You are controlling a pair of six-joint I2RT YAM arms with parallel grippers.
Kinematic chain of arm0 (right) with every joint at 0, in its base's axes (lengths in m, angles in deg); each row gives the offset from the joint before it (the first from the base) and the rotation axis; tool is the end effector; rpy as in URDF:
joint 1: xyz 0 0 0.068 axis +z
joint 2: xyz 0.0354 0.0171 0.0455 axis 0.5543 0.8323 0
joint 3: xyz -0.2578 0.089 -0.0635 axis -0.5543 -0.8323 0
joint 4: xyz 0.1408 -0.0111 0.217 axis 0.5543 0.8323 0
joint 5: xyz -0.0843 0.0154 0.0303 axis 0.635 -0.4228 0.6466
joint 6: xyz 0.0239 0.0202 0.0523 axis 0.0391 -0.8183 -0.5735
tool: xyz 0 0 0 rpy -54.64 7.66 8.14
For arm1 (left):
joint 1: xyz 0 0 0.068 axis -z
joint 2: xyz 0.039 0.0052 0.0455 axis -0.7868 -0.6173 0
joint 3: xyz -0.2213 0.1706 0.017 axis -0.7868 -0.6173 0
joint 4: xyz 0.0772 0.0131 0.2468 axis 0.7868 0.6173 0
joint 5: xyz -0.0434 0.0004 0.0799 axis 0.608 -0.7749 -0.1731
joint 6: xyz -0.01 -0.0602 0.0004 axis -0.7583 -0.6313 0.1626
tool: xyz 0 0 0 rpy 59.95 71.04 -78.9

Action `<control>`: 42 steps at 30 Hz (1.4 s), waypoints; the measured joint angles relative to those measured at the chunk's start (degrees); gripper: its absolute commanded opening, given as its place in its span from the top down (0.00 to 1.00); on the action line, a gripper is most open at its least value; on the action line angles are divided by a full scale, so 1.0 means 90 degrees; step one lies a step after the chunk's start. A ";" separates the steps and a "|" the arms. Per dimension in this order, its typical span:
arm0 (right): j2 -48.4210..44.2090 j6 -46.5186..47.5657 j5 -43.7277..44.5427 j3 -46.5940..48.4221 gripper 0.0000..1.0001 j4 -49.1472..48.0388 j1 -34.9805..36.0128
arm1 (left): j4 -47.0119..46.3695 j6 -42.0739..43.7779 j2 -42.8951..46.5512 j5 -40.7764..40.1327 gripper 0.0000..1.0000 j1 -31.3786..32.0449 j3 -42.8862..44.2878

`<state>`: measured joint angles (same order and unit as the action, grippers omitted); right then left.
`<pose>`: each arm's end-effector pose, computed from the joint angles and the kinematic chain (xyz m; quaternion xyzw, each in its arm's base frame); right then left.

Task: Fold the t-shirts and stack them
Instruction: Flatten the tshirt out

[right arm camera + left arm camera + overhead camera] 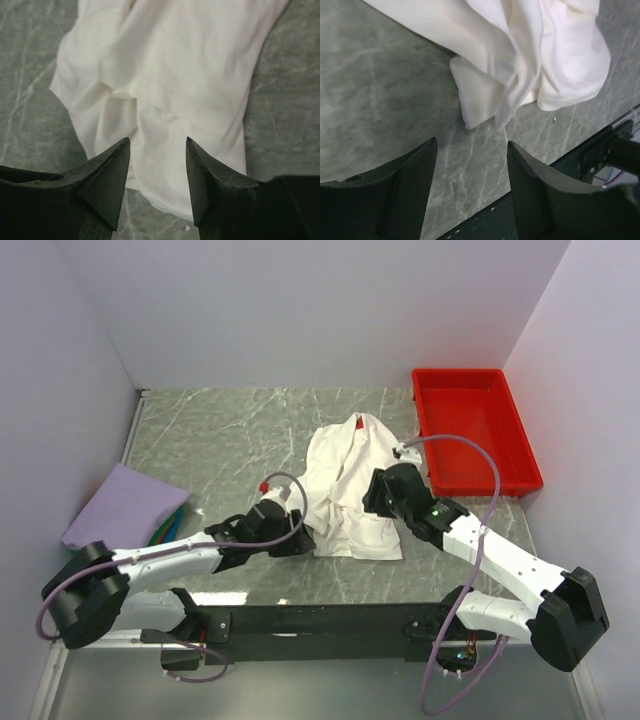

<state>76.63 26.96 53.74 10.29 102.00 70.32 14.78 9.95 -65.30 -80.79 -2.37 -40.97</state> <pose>0.1975 0.1346 0.2566 0.0310 0.8944 0.1738 0.4109 0.1554 -0.1816 0.1831 -0.0318 0.9095 -0.3227 0.2602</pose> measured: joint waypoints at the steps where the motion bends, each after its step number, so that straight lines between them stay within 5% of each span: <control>1: -0.0058 -0.0046 0.0034 -0.0175 0.45 0.0000 0.0000 | -0.0051 -0.0015 -0.0165 -0.0012 0.37 0.0121 0.0036; 7: -0.0163 -0.0112 0.0168 -0.0330 0.45 -0.0002 -0.0005 | -0.0279 -0.0034 -0.1098 -0.0126 0.39 0.0554 0.0624; 14: -0.0180 -0.0085 0.0177 -0.0330 0.45 -0.0085 -0.0005 | -0.0571 -0.0039 -0.1780 -0.0175 0.55 0.0675 0.1205; 27: 0.0746 0.0068 0.0168 0.0117 0.45 -0.0289 -0.0005 | -0.0534 -0.0056 -0.2035 -0.0340 0.58 0.0811 0.1263; 42: 0.2599 0.0112 -0.0192 0.1396 0.41 -0.0636 0.0000 | -0.0510 -0.0129 -0.2038 -0.0454 0.99 0.0818 0.1251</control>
<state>100.02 27.96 52.02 22.85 96.27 70.32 10.19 8.80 -83.64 -84.88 5.00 -29.71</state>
